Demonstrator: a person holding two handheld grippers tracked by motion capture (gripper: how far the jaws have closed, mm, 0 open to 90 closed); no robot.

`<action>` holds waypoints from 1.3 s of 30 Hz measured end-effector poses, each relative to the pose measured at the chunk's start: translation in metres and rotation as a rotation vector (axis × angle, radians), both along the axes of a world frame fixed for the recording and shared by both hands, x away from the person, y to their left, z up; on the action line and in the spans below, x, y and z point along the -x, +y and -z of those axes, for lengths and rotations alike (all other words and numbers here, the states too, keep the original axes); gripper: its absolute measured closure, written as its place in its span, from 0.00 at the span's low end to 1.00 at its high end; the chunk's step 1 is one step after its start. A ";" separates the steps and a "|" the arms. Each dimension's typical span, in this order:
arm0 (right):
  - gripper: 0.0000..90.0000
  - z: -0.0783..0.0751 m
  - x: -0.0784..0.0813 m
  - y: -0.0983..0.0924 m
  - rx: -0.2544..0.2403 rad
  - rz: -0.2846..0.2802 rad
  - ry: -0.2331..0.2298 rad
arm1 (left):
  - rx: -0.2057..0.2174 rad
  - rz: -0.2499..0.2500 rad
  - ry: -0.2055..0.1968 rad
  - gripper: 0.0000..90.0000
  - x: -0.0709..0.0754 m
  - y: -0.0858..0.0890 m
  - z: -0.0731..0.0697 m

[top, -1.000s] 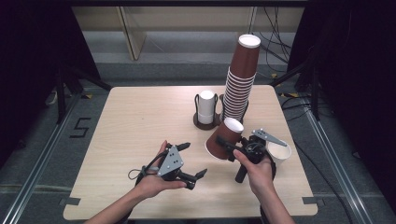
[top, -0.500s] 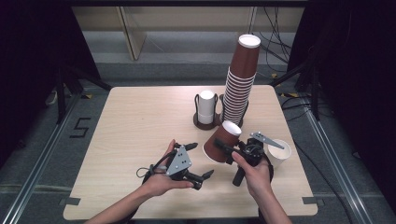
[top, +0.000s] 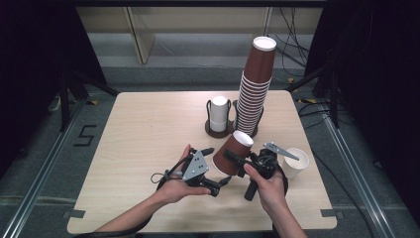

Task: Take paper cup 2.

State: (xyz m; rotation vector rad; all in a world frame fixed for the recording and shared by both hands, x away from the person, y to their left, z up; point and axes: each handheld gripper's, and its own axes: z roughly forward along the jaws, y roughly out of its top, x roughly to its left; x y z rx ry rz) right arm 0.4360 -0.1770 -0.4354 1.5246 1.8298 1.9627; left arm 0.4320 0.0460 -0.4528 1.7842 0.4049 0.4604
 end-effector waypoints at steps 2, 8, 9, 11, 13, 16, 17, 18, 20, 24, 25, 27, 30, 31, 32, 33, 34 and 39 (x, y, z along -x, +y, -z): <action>0.20 0.000 0.002 0.000 -0.011 -0.003 0.017 | -0.004 0.004 0.002 0.00 -0.001 -0.002 0.001; 0.20 0.000 0.001 0.001 -0.011 0.020 0.018 | -0.011 0.016 -0.001 0.00 -0.001 -0.009 0.001; 0.20 0.000 0.001 0.001 -0.014 0.024 0.027 | -0.012 0.013 -0.002 0.00 -0.001 -0.010 0.001; 0.20 0.000 0.001 0.001 -0.013 0.020 0.014 | -0.013 0.012 0.000 0.00 -0.003 -0.011 0.000; 0.20 0.000 0.001 0.001 -0.029 0.006 0.007 | -0.006 0.006 -0.001 0.00 -0.004 -0.012 0.000; 0.20 0.001 0.002 0.003 -0.016 0.010 0.011 | -0.005 0.004 0.008 0.00 -0.007 -0.013 0.000; 0.20 0.001 0.002 0.004 -0.019 0.006 0.014 | -0.009 0.002 0.008 0.00 -0.007 -0.014 0.000; 0.20 0.002 0.002 0.005 -0.016 0.009 0.004 | -0.009 0.001 0.009 0.00 -0.007 -0.015 0.000; 0.20 0.001 0.003 0.006 -0.017 0.014 0.015 | -0.016 0.002 0.010 0.00 -0.008 -0.016 0.001; 0.20 0.000 0.004 0.006 -0.018 0.008 0.012 | -0.022 0.004 0.015 0.00 -0.009 -0.018 0.003; 0.20 0.000 0.003 0.006 -0.019 0.009 0.005 | -0.024 0.004 0.014 0.00 -0.009 -0.018 0.003; 0.20 0.000 0.002 0.007 -0.018 0.010 0.000 | -0.022 0.004 0.014 0.02 -0.009 -0.017 0.002; 0.19 0.000 0.002 0.006 -0.019 0.008 -0.008 | -0.025 0.004 0.015 0.03 -0.009 -0.017 0.001; 0.19 0.000 0.002 0.007 -0.021 0.011 0.001 | -0.028 0.002 0.011 0.04 -0.009 -0.016 0.001; 0.19 0.000 0.002 0.007 -0.018 0.011 0.006 | -0.027 0.000 0.011 0.05 -0.008 -0.016 0.001; 0.18 0.000 0.002 0.007 -0.017 0.009 0.003 | -0.026 -0.001 0.012 0.05 -0.008 -0.016 0.001; 0.18 -0.001 0.003 0.008 -0.021 0.009 0.008 | -0.027 -0.001 0.013 0.06 -0.008 -0.015 0.001; 0.16 -0.001 0.002 0.009 -0.009 0.010 0.003 | -0.023 -0.005 0.016 0.08 -0.008 -0.014 0.001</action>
